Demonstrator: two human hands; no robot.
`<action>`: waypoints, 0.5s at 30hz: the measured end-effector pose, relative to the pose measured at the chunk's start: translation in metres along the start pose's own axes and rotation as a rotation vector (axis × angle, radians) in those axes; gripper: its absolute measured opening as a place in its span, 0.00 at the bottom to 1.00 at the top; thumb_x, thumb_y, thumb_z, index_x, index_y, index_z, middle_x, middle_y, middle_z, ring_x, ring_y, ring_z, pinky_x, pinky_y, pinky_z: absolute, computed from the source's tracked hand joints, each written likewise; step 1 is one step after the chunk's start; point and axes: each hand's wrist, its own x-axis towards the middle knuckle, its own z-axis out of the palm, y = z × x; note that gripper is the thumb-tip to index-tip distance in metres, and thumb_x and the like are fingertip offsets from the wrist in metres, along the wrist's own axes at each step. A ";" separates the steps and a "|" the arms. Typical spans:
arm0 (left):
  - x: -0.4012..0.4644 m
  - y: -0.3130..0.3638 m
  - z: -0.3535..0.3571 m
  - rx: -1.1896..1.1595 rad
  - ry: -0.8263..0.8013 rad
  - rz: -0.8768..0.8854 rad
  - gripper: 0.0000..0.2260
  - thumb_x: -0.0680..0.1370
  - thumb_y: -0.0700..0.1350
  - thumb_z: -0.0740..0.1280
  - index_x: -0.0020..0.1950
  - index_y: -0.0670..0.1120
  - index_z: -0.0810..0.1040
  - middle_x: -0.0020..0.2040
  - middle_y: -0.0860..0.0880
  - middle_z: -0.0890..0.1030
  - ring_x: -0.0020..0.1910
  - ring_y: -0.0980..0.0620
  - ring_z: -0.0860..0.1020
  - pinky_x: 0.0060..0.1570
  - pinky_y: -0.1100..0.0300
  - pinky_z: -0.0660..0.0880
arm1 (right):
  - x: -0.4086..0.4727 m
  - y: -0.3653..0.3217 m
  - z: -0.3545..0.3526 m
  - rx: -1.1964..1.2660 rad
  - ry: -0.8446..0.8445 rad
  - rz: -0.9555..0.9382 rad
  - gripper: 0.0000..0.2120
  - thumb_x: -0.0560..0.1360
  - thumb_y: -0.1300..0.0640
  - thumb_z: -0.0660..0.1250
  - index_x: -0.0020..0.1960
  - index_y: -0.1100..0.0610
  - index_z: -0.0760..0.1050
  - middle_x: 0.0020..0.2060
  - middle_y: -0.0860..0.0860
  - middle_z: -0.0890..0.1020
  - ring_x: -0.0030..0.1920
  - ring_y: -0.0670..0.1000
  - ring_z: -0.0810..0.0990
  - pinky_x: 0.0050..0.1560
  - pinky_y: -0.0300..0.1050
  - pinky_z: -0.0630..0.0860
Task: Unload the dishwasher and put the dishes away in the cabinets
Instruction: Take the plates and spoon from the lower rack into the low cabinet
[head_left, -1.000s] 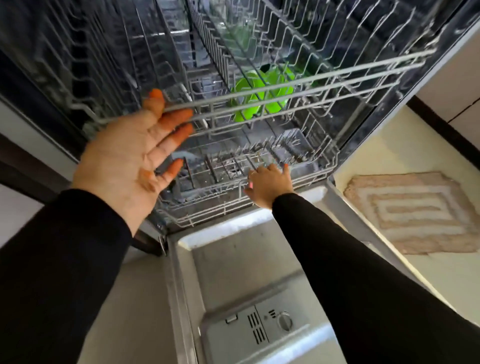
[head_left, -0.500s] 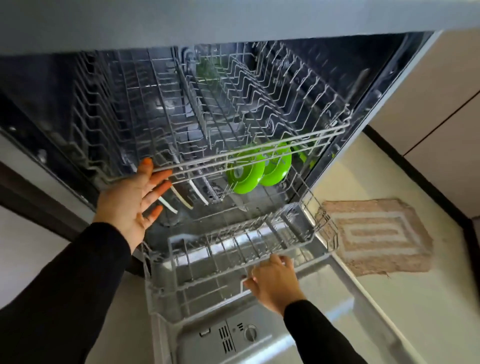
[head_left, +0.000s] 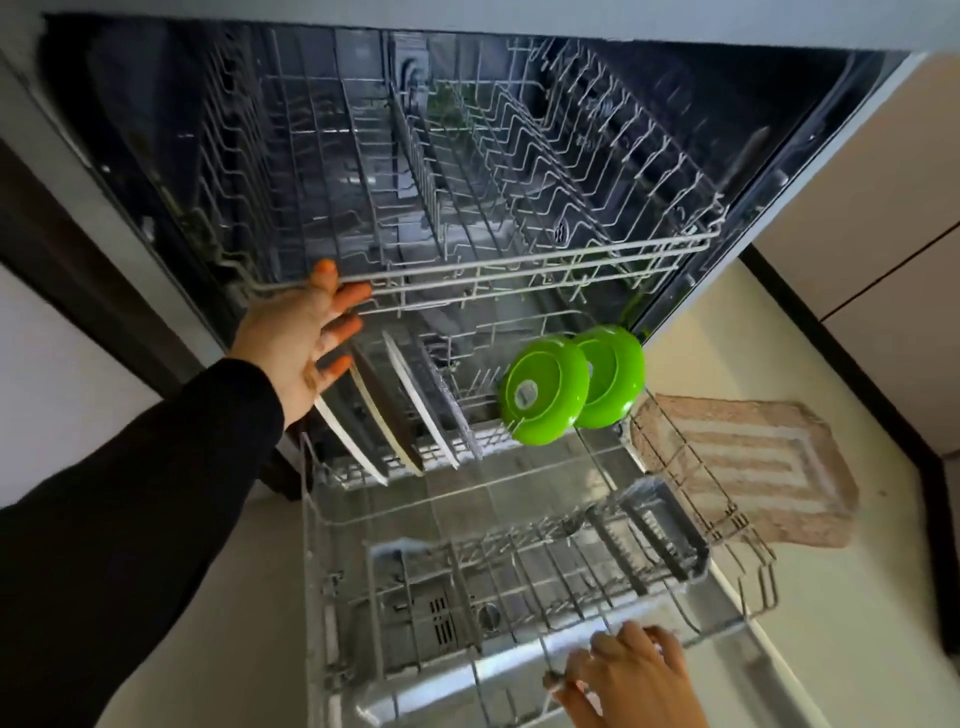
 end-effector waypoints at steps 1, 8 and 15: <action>-0.003 -0.004 -0.001 -0.010 0.001 0.016 0.06 0.79 0.55 0.62 0.52 0.57 0.76 0.51 0.60 0.83 0.58 0.56 0.77 0.61 0.53 0.68 | -0.006 0.001 -0.002 -0.004 0.014 0.007 0.22 0.69 0.33 0.53 0.25 0.42 0.75 0.24 0.37 0.75 0.30 0.45 0.78 0.41 0.48 0.69; -0.049 -0.102 -0.011 0.203 0.045 -0.109 0.07 0.80 0.51 0.62 0.53 0.51 0.79 0.50 0.53 0.83 0.52 0.55 0.80 0.50 0.57 0.74 | -0.016 0.003 -0.023 0.002 -0.394 0.019 0.16 0.58 0.33 0.57 0.27 0.43 0.74 0.23 0.36 0.74 0.28 0.45 0.78 0.30 0.51 0.76; -0.060 -0.150 -0.001 0.216 -0.008 -0.217 0.06 0.80 0.48 0.63 0.53 0.50 0.79 0.50 0.54 0.83 0.52 0.55 0.81 0.50 0.57 0.74 | 0.044 0.014 -0.087 0.466 -1.105 -0.023 0.21 0.76 0.40 0.63 0.66 0.45 0.71 0.64 0.44 0.75 0.63 0.47 0.73 0.64 0.47 0.65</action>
